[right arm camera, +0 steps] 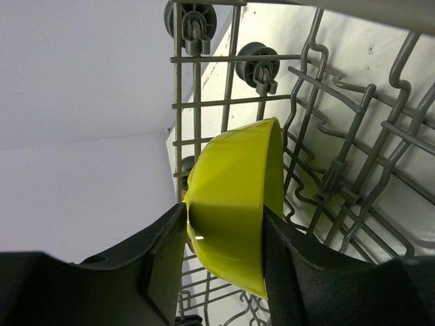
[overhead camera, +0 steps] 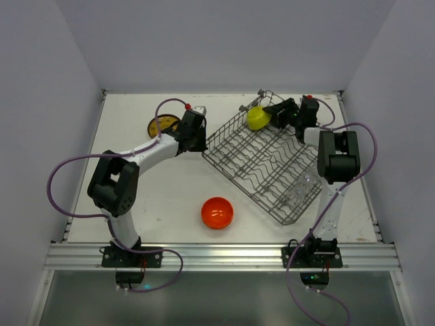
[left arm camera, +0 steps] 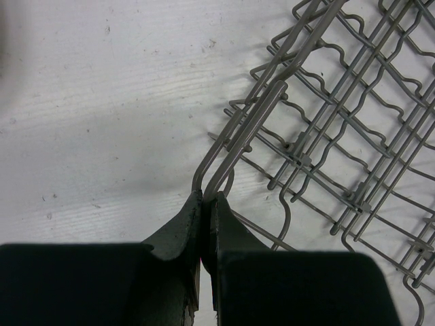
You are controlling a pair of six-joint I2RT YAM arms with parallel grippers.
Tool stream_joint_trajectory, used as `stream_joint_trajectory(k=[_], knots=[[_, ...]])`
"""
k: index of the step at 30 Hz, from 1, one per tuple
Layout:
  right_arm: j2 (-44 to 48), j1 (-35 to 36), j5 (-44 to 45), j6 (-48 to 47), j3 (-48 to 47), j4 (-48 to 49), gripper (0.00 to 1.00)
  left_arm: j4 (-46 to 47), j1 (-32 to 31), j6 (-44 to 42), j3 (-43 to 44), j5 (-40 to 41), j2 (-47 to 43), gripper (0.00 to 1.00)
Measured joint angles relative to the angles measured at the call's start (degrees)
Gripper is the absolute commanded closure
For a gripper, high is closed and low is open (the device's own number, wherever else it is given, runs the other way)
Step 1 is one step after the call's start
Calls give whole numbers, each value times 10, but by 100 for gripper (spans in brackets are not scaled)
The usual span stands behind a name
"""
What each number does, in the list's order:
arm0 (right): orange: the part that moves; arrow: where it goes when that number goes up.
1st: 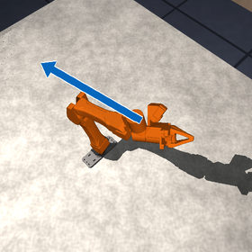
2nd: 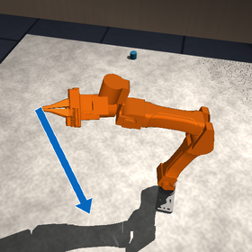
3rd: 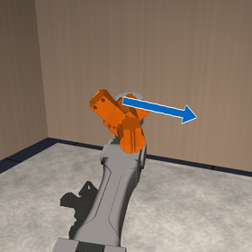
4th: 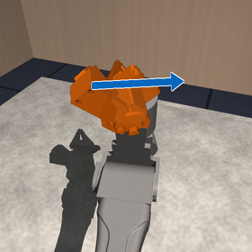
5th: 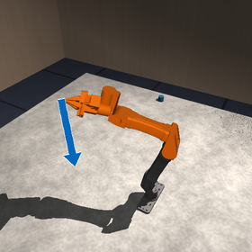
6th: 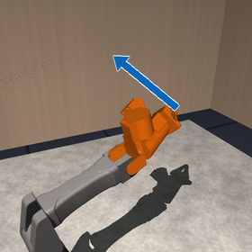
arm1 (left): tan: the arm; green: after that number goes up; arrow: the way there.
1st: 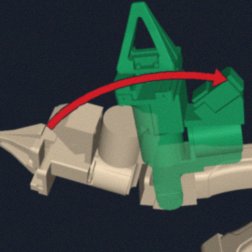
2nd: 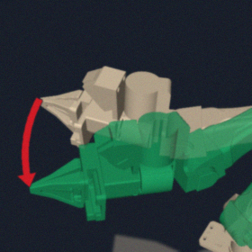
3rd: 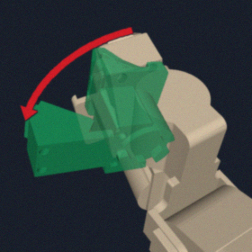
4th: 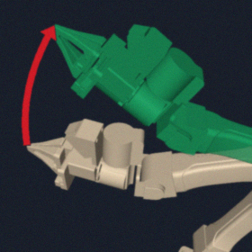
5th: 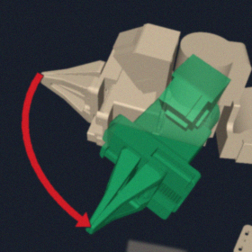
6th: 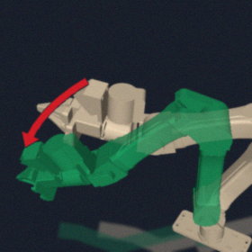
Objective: Unload the mixed dishes from the dish rack
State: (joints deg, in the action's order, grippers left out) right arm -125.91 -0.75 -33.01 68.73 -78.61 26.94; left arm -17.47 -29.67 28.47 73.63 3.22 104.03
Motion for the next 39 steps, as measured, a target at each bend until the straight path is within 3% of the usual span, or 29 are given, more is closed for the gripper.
stream_joint_trajectory(k=[7,9,12,18,30,39], knots=[[1,6,-9,12,0,22,64,0,0,-1,0,0,0,100],[2,12,-10,14,0,25,73,0,0,-1,0,0,1,100],[3,19,-13,17,0,27,75,0,0,-2,1,0,1,100],[3,24,-25,27,4,40,100,0,0,-2,1,0,1,100],[12,30,-45,86,62,142,100,0,0,-2,2,0,1,100],[25,30,-57,102,74,158,100,0,0,-2,2,0,1,100]])
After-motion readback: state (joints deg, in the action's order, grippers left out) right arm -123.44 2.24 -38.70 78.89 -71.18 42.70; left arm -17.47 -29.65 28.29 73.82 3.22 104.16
